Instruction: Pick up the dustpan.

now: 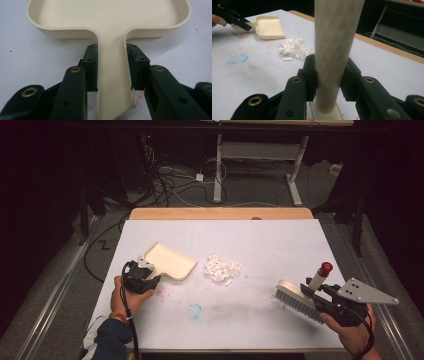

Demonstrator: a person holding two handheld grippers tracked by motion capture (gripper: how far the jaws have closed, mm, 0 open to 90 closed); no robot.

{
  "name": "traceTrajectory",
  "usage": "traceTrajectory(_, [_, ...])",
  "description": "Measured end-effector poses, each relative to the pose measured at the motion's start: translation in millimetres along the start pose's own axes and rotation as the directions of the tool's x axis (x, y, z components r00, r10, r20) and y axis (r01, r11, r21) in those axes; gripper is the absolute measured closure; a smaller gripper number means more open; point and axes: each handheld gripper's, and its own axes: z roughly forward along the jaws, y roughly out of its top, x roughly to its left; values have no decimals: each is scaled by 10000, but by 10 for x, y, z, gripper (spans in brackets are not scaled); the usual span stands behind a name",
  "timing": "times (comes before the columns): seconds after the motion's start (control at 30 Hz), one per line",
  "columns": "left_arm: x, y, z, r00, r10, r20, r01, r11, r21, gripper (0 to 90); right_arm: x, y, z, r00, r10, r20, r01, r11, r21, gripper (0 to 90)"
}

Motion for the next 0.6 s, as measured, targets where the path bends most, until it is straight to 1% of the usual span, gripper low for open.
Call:
traceTrajectory(0.1, [-25,-28,-113,9994,302,167,-304,9994,139,635,-11,-2,-5,10000,58,13,-58,10000,60,709])
traceTrajectory(0.13, [-41,-41,-151,9987,490,142,-492,9986,185,635,-11,1,-6,10000,72,18,-72,9999,92,709])
traceTrajectory(0.17, [-60,-54,-189,9982,590,78,-591,9981,182,635,-11,4,-6,10000,67,14,-68,9999,111,709])
traceTrajectory(0.23, [-99,-78,-248,9979,649,65,-650,9977,196,635,-10,5,-10,10000,44,18,-44,10000,73,709])
traceTrajectory(0.3, [-150,-99,-290,9967,754,285,-761,9969,222,635,-9,5,-11,10000,20,41,-21,10000,71,709])
traceTrajectory(0.37, [-212,-121,-316,9954,887,373,-900,9954,331,635,-12,6,-8,10000,-1,93,0,9999,125,709])
traceTrajectory(0.47, [-271,-170,-361,9929,984,676,-1008,9944,329,635,-23,7,-4,9999,-6,136,4,9999,117,710])
traceTrajectory(0.6, [-327,-270,-414,9897,994,1035,-1036,9939,367,635,-44,11,18,9999,77,131,-79,9999,123,709])
